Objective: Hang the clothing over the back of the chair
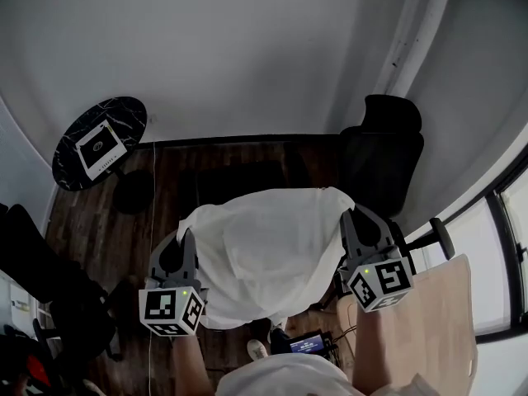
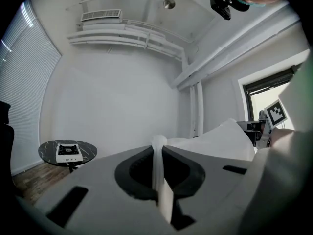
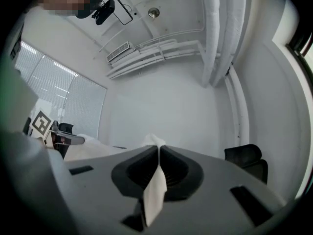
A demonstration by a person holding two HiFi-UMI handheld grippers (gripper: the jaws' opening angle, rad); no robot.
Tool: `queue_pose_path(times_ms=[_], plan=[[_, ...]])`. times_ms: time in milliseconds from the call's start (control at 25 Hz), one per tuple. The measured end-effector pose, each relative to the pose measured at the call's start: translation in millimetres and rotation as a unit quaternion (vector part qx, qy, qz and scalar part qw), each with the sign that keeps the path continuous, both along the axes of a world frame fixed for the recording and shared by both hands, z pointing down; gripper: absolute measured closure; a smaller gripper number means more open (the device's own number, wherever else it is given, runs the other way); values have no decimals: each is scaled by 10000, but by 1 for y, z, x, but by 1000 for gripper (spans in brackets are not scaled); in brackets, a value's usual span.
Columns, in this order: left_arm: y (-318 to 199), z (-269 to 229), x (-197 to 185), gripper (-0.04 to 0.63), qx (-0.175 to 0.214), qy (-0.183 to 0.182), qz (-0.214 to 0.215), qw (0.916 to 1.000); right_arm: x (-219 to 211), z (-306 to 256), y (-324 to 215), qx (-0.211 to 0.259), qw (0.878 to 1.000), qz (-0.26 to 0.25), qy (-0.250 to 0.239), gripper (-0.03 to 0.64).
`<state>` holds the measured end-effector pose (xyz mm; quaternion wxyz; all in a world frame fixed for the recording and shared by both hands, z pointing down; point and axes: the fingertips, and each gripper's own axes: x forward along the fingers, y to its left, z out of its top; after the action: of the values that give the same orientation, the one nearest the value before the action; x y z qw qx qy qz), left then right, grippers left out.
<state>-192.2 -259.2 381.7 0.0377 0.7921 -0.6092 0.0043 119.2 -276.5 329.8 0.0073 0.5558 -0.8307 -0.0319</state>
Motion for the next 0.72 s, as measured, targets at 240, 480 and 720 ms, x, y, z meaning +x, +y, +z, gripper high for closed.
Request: queue_pose_path(times_ms=[240, 480, 720], plan=[[-28, 19, 1, 571, -202, -117, -58, 9997, 3, 27, -33, -275, 9996, -42, -73, 595], [-48, 26, -1, 571, -251, -143, -134, 9995, 2, 33, -63, -372, 9992, -99, -97, 595], [-62, 34, 1, 571, -334, -167, -183, 9991, 0, 28, -91, -375, 9987, -210, -268, 595]])
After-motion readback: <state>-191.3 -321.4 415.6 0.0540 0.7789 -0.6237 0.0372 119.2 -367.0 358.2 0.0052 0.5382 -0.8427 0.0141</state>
